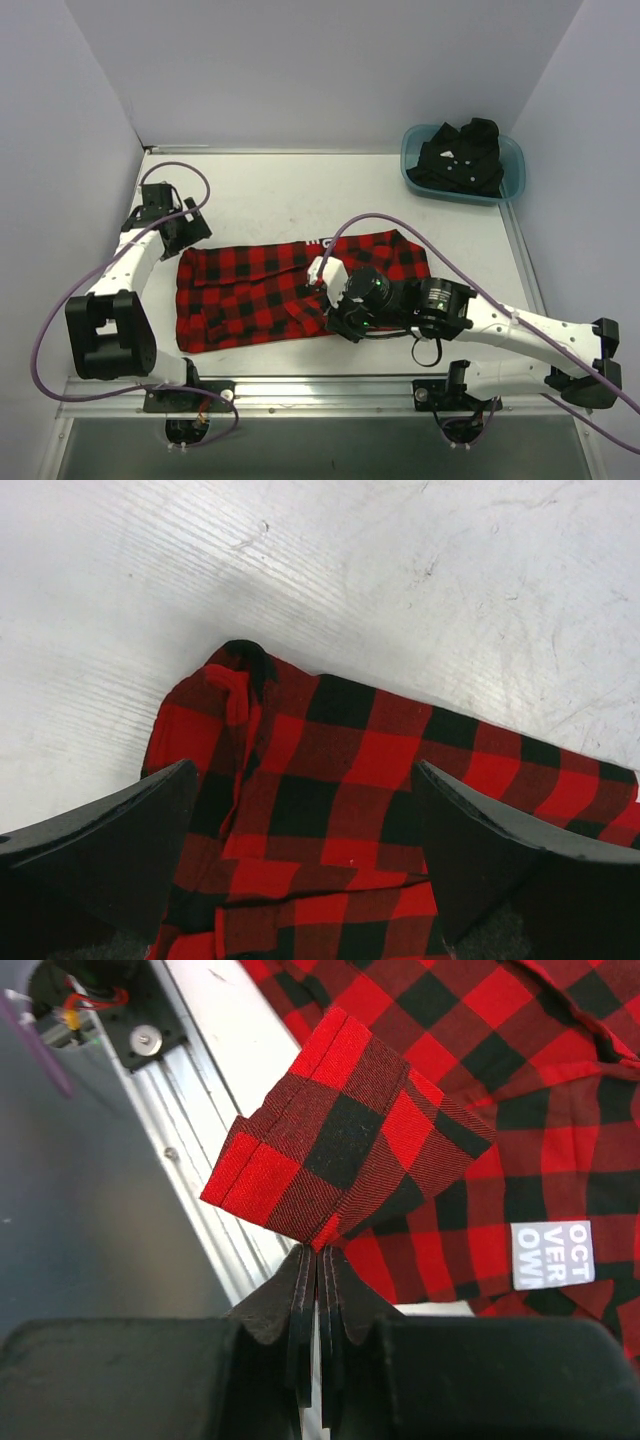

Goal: Fold and stack the long sleeve shirts
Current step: Fold the shirt

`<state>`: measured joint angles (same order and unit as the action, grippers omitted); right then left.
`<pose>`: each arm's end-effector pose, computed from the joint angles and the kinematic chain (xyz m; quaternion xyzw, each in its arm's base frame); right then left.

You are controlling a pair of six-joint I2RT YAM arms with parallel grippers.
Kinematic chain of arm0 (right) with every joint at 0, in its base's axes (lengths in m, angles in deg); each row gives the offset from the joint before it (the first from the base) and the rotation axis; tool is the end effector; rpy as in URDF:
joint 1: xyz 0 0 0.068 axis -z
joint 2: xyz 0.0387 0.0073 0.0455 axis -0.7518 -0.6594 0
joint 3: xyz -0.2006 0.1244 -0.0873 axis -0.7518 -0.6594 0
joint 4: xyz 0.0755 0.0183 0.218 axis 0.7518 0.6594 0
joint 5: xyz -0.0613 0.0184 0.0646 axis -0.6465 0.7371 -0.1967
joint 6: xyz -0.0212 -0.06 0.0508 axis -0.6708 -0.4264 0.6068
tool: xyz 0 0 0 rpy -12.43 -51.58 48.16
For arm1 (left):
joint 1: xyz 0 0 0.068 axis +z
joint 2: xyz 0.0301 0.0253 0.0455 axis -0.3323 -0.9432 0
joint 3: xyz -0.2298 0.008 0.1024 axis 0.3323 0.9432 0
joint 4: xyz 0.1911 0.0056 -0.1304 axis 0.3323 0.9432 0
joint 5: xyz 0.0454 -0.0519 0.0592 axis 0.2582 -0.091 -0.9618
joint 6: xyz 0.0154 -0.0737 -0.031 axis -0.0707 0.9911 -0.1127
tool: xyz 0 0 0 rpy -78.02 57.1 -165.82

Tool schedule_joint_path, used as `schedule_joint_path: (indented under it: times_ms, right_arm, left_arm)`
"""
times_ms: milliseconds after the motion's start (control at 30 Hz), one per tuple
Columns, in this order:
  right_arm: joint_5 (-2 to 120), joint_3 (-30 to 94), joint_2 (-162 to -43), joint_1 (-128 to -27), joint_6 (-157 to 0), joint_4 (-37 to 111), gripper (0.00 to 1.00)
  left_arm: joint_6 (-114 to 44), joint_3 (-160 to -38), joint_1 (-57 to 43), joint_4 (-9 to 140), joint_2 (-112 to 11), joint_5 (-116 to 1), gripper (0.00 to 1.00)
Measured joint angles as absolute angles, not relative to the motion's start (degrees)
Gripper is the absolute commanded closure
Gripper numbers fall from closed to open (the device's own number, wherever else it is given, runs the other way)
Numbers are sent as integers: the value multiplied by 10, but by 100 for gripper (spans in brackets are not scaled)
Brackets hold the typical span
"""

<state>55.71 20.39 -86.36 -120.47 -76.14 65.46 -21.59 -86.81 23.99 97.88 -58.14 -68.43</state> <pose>0.0761 0.2459 0.3167 -0.4639 0.7314 0.3466 0.3603 0.2953 0.0270 0.2091 -0.2518 0.9150 -0.0342 0.3135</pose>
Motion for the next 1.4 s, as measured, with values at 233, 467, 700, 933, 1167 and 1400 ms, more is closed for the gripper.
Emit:
schedule_joint_path:
  times_ms: [233,467,700,933,1167,1400]
  right_arm:
    - [575,204,-846,-1205,-759,670,100]
    - [616,242,-889,-1205,-795,716,100]
    - [680,256,-876,-1205,-818,791,100]
    - [716,290,-856,-1205,-850,842,100]
    - [730,400,-985,-1184,-938,854,100]
    - [783,547,-1181,-1097,-1038,858,100]
  left_arm:
    - [-215,-864,230,978,-608,-657,3]
    - [-221,-857,196,978,-605,-666,3]
    - [-222,-857,177,978,-609,-667,3]
    - [-222,-853,177,979,-605,-672,3]
    - [-223,-802,177,980,-485,-688,3]
    - [-212,-735,177,976,-304,-710,2]
